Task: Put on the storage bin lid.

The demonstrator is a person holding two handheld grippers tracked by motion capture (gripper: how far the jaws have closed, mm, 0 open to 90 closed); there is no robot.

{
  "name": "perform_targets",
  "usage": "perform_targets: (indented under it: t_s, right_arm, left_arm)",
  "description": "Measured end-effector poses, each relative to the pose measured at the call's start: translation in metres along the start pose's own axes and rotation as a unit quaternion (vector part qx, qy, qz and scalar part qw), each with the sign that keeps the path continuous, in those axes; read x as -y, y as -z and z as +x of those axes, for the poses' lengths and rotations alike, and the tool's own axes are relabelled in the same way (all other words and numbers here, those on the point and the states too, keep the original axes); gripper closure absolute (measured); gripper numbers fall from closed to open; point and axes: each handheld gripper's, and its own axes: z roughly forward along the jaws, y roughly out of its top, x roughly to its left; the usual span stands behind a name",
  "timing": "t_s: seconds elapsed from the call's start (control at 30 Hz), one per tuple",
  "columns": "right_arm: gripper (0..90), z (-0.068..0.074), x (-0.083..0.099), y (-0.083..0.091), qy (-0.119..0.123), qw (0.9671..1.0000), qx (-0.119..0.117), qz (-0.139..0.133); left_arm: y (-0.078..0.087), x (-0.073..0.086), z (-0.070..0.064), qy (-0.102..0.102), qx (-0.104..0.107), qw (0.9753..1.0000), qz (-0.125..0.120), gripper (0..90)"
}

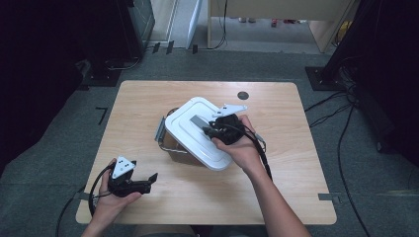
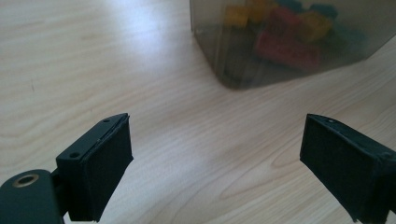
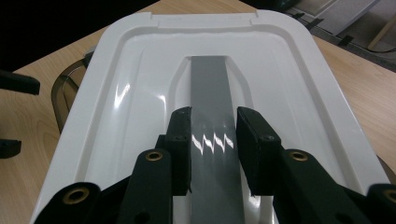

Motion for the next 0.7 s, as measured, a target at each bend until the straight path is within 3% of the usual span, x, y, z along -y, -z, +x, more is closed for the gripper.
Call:
perform_targets:
  t_s: [0.4, 0.6, 0.7]
  right_arm:
    - [68.2, 0.002, -0.002, -0.014, 0.037, 0.9988, -0.032, 0.002]
    - [68.1, 0.001, -0.003, -0.018, 0.066, 0.9964, -0.052, 0.010]
    - [65.7, 0.000, -0.004, -0.019, 0.062, 0.9956, -0.069, 0.016]
  left_arm:
    - [0.000, -0.035, -0.009, -0.011, 0.000, 0.9997, -0.023, 9.1]
    - [-0.006, -0.048, -0.016, -0.012, 0.006, 0.9995, -0.030, 9.1]
    - [-0.008, -0.055, -0.018, -0.008, 0.012, 0.9992, -0.037, 9.1]
